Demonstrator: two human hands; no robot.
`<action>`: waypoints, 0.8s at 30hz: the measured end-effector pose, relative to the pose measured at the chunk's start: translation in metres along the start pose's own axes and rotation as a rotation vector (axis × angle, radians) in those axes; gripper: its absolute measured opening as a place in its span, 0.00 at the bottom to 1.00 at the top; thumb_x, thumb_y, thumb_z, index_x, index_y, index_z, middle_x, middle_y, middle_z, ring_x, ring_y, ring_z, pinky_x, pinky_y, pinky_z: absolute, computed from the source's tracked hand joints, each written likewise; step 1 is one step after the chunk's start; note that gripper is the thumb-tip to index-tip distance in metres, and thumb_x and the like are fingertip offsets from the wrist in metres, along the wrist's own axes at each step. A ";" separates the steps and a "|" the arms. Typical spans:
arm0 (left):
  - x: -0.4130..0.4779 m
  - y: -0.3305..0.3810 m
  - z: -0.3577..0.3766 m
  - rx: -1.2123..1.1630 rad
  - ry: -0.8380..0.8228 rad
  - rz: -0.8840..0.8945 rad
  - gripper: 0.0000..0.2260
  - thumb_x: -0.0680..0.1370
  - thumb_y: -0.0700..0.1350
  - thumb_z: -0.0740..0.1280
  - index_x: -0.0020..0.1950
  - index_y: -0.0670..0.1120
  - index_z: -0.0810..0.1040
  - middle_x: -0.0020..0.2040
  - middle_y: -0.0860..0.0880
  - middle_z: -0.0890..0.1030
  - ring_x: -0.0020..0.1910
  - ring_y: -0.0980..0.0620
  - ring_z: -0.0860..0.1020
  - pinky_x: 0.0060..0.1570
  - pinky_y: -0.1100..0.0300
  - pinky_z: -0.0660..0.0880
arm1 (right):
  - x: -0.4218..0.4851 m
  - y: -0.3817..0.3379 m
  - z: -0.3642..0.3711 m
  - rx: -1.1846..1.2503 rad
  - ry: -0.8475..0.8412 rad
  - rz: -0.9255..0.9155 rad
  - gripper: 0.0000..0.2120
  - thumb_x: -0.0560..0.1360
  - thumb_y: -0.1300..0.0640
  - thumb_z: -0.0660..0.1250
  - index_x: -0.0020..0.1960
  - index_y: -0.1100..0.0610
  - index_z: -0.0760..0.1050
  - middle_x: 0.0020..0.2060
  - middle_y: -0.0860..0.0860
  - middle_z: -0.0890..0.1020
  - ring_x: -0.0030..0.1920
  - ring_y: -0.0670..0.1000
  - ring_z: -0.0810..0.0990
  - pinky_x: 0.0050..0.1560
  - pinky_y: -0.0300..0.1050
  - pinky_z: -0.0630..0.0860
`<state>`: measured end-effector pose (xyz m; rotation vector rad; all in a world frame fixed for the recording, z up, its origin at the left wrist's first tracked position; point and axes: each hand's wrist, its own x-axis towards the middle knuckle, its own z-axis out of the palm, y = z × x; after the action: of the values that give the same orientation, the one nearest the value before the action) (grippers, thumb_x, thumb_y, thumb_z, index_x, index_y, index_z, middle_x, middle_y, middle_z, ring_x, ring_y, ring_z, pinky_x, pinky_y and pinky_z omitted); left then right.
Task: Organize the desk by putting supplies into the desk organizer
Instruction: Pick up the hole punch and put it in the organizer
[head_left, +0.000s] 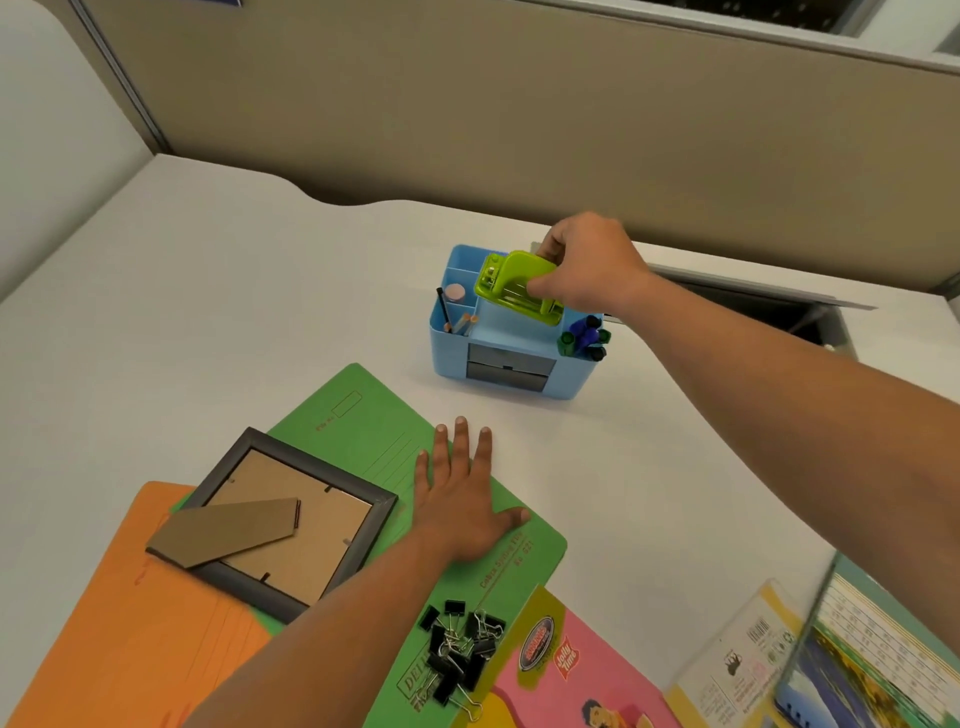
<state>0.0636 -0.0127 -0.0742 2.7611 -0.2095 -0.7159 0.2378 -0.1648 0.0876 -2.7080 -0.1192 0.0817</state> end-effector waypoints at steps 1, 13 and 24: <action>0.000 0.000 0.000 0.001 -0.003 -0.001 0.47 0.74 0.70 0.57 0.76 0.51 0.30 0.74 0.46 0.25 0.71 0.44 0.24 0.70 0.45 0.29 | 0.001 0.000 0.002 -0.013 -0.007 -0.002 0.12 0.63 0.51 0.77 0.42 0.54 0.80 0.40 0.51 0.82 0.41 0.51 0.80 0.42 0.47 0.80; -0.001 0.000 -0.001 -0.005 -0.015 0.000 0.47 0.74 0.70 0.57 0.76 0.51 0.29 0.73 0.47 0.24 0.71 0.44 0.23 0.70 0.45 0.29 | 0.007 0.004 0.014 -0.115 -0.039 0.005 0.14 0.63 0.47 0.77 0.43 0.53 0.79 0.41 0.50 0.81 0.44 0.52 0.79 0.41 0.46 0.76; -0.001 0.002 -0.002 -0.015 -0.019 -0.006 0.47 0.74 0.70 0.57 0.76 0.52 0.29 0.73 0.47 0.23 0.70 0.45 0.23 0.69 0.46 0.28 | 0.011 0.004 0.020 -0.100 -0.050 0.001 0.14 0.65 0.48 0.76 0.45 0.54 0.79 0.43 0.51 0.81 0.45 0.52 0.79 0.44 0.48 0.79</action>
<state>0.0634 -0.0132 -0.0711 2.7433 -0.1992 -0.7420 0.2471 -0.1592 0.0673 -2.8070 -0.1408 0.1479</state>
